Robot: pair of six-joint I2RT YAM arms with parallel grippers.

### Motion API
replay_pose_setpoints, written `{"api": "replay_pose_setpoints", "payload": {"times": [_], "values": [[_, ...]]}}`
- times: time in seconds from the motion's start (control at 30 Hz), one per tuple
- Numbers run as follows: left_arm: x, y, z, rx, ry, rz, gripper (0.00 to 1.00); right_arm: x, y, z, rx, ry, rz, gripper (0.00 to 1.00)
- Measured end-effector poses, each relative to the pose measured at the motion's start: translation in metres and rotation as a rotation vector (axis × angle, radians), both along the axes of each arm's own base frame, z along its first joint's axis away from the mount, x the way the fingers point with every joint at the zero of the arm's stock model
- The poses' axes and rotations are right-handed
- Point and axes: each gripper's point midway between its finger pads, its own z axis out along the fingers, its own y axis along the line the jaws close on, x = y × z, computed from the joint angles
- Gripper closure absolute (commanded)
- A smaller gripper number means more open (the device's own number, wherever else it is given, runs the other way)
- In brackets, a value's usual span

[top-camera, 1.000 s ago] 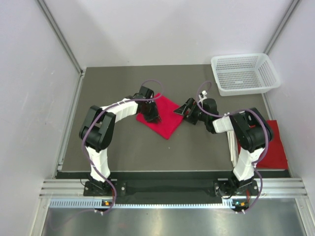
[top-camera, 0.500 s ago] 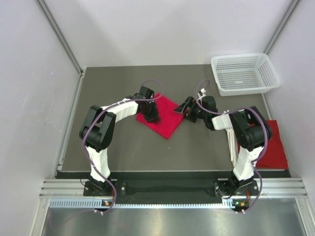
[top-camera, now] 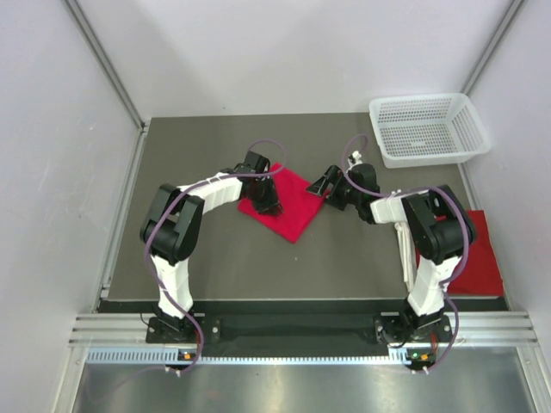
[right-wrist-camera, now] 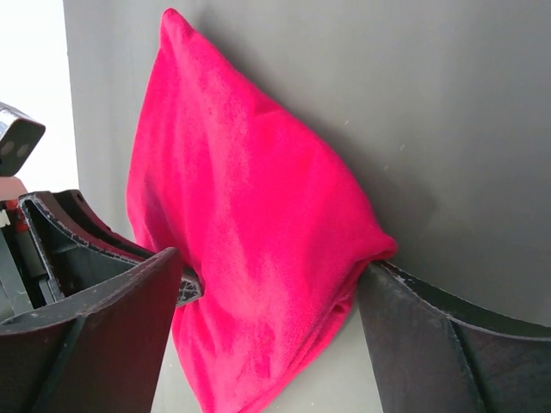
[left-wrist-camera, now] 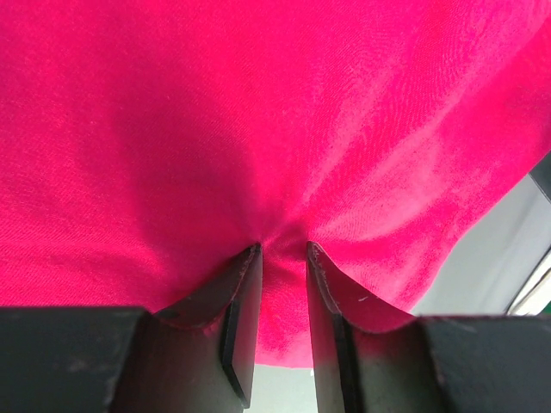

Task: Fold and stack the t-shirts
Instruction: Neatly place the folded tshirt to the corner

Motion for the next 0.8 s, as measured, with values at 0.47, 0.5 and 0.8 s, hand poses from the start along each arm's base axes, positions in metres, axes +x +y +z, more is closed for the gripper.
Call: {"api": "replay_pose_setpoints", "payload": {"times": [0.47, 0.5, 0.8], "values": [[-0.001, -0.003, -0.002, -0.027, 0.0, -0.003, 0.67, -0.001, 0.002, -0.008, 0.008, -0.006, 0.038, 0.47], [-0.001, -0.003, -0.002, -0.028, 0.0, -0.003, 0.67, -0.001, 0.002, -0.009, 0.005, -0.005, 0.041, 0.52], [-0.003, -0.001, 0.0, -0.036, -0.004, 0.017, 0.65, -0.023, -0.022, -0.025, -0.085, 0.045, 0.022, 1.0]]}}
